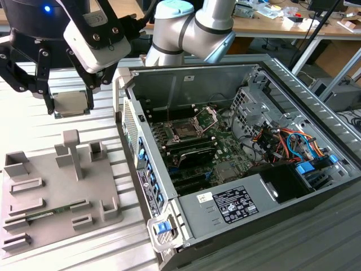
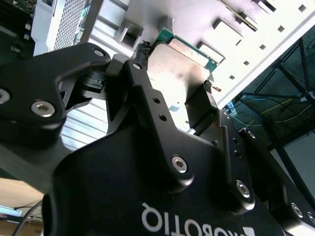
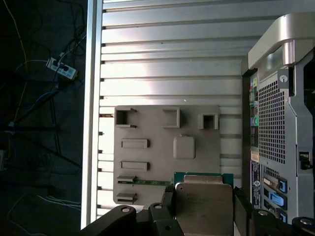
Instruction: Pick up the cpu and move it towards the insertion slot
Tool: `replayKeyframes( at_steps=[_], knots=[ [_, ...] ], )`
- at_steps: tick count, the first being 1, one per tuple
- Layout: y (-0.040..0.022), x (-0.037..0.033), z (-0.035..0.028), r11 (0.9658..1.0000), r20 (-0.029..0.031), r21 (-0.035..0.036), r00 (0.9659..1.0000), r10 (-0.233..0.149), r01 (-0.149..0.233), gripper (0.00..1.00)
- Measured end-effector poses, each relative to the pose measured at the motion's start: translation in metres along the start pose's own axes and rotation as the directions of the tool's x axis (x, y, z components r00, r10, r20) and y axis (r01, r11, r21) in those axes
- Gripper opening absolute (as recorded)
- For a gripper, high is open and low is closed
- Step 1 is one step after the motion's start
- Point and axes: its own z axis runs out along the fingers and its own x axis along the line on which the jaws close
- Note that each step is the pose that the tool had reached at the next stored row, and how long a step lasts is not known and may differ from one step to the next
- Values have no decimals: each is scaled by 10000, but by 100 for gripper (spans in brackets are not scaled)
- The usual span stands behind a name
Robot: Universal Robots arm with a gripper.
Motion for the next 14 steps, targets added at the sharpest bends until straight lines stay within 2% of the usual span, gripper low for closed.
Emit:
replayKeyframes(
  at_steps=[14],
  knots=[
    [-3, -143, 0, 10000, 0, 0, 10000, 0, 0, 55]
  ],
)
